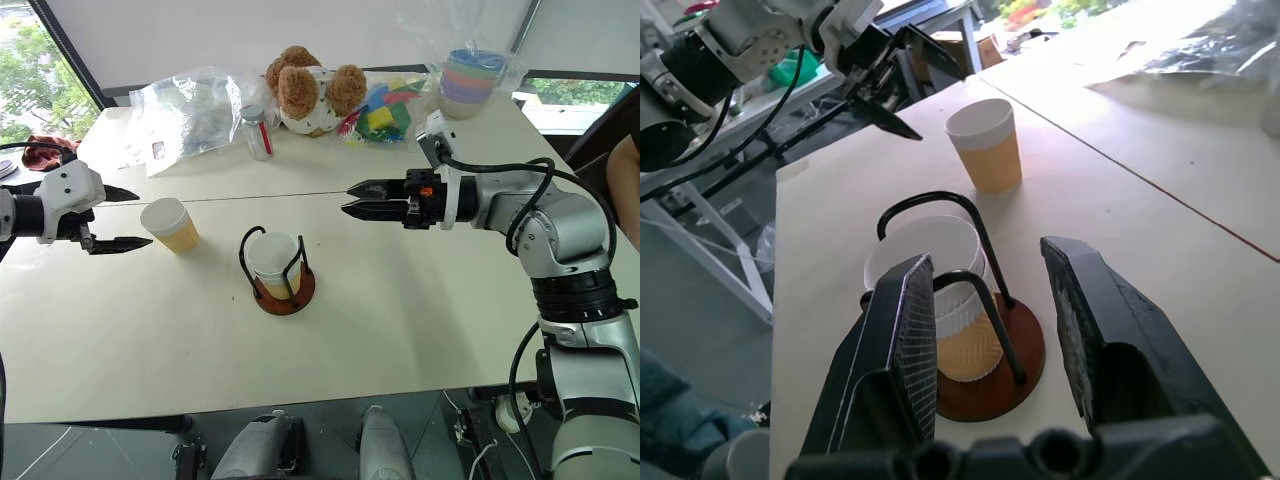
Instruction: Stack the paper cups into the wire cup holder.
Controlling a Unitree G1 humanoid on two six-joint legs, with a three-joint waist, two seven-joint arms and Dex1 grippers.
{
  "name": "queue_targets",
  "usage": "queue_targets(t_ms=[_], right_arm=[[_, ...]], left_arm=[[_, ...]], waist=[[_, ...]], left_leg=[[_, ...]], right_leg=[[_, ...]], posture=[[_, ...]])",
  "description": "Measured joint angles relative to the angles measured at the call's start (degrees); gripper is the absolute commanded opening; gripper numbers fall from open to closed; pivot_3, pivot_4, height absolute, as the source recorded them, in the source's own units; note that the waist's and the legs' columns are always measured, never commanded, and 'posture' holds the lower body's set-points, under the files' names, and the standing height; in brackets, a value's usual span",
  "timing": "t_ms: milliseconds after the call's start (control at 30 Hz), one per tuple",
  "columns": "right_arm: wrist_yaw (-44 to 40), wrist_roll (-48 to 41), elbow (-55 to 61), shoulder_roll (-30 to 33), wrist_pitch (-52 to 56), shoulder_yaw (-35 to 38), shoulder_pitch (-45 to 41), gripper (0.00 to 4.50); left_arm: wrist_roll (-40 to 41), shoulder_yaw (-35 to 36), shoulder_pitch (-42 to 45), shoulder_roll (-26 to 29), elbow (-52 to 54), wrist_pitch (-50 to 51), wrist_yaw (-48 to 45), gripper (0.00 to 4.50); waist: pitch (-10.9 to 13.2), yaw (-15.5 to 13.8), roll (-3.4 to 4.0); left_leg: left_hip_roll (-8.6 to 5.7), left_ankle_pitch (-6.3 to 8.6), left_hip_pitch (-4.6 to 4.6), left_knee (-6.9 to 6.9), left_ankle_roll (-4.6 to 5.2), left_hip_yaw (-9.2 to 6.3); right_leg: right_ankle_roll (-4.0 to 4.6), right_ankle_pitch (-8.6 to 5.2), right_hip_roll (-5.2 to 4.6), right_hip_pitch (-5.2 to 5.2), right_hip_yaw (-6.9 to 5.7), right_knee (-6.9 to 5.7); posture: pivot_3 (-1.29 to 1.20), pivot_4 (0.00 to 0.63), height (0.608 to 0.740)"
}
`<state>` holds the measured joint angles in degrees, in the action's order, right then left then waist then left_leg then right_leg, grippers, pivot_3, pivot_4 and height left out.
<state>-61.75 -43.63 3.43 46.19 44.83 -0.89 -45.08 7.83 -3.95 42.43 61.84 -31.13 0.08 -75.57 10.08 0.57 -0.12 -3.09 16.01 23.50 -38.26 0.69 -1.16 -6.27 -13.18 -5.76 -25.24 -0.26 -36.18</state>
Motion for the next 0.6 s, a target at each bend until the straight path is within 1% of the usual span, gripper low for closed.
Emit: queue_targets(t_ms=[133, 267, 300, 333, 367, 533, 567, 600], right_arm=[[3.1, -3.2, 6.2, 0.3, 4.4, 4.3, 5.9, 1.81], [5.7, -3.9, 8.0, 0.0, 6.1, 5.8, 7.0, 1.81], [6.1, -3.9, 8.2, 0.0, 6.1, 6.0, 7.0, 1.87], [6.4, -3.9, 8.3, -0.1, 6.1, 6.1, 7.0, 1.87], [6.7, -3.9, 8.3, -0.2, 6.2, 6.1, 7.0, 1.87], [7.8, -3.8, 8.6, -0.7, 6.1, 6.1, 7.0, 1.87], [8.0, -3.8, 8.6, -0.8, 6.1, 6.1, 7.0, 1.87], [8.1, -3.8, 8.6, -0.8, 6.1, 6.1, 7.0, 1.87]], left_arm=[[-3.1, -3.4, 7.9, -2.9, -8.4, -3.3, -5.6, 4.5], [-7.1, -6.9, 12.4, -5.9, -16.0, -7.3, -10.5, 4.5], [-7.6, -7.4, 13.0, -6.5, -17.3, -7.9, -11.3, 3.95], [-8.2, -7.9, 13.6, -7.0, -18.7, -8.2, -12.0, 3.68], [-8.9, -8.5, 14.4, -7.6, -20.2, -8.5, -12.7, 3.21], [-12.3, -9.4, 18.1, -9.9, -26.0, -11.9, -13.5, 0.48], [-12.9, -9.6, 18.7, -10.2, -27.1, -12.6, -13.5, 0.04], [-13.4, -9.6, 19.0, -10.4, -27.8, -13.2, -13.5, 0.04]], waist=[[-0.1, 0.0, -0.12], [0.0, 0.3, -0.15], [0.0, 0.4, -0.16], [0.0, 0.4, -0.18], [0.0, 0.3, -0.19], [0.0, 0.2, -0.21], [0.0, 0.1, -0.21], [0.0, 0.1, -0.21]], left_leg=[[0.04, 0.02, 0.0, -0.01, 0.05, -0.04], [0.03, 0.04, -0.02, -0.08, 0.09, 0.05], [0.05, 0.04, -0.03, -0.09, 0.09, 0.05], [0.06, 0.04, -0.03, -0.09, 0.09, 0.05], [0.06, 0.04, -0.03, -0.09, 0.09, 0.04], [0.08, 0.06, -0.03, -0.09, 0.13, 0.03], [0.08, 0.06, -0.03, -0.1, 0.13, 0.03], [0.08, 0.07, -0.03, -0.1, 0.14, 0.03]], right_leg=[[-0.02, -0.01, 0.09, 0.09, -0.07, -0.03], [-0.03, -0.01, 0.09, 0.09, -0.04, -0.03], [-0.03, 0.0, 0.09, 0.1, -0.04, -0.04], [-0.03, -0.01, 0.12, 0.09, -0.04, -0.04], [-0.04, -0.01, 0.13, 0.09, -0.05, -0.04], [-0.05, -0.01, 0.13, 0.1, -0.05, -0.04], [-0.05, -0.01, 0.13, 0.11, -0.05, -0.04], [-0.05, 0.0, 0.13, 0.11, -0.05, -0.03]], posture=[[0.0, 0.15, 0.74], [0.0, 0.15, 0.74], [0.0, 0.15, 0.74], [0.0, 0.15, 0.74], [0.0, 0.15, 0.74], [0.0, 0.15, 0.74], [0.0, 0.15, 0.74], [0.0, 0.15, 0.74]])
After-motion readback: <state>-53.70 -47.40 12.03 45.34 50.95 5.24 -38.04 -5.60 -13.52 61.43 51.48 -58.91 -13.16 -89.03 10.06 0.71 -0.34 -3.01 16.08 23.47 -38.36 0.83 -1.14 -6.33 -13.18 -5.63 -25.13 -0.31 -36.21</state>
